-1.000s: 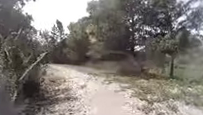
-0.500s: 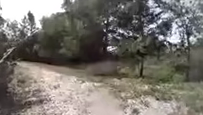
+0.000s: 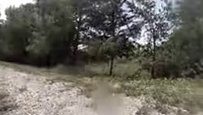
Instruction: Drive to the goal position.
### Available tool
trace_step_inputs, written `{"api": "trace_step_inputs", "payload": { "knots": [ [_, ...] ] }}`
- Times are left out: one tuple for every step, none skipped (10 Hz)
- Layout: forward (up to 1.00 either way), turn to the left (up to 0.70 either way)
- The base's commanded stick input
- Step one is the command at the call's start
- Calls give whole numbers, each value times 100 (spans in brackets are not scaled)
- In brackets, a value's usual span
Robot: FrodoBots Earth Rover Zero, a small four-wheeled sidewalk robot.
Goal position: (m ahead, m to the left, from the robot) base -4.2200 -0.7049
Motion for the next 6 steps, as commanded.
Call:
{"api": "trace_step_inputs", "payload": {
  "knots": [
    [0,-70],
    [0,-70],
    [0,-70],
    [0,-70],
    [0,-70],
    [0,-70]
  ]
}}
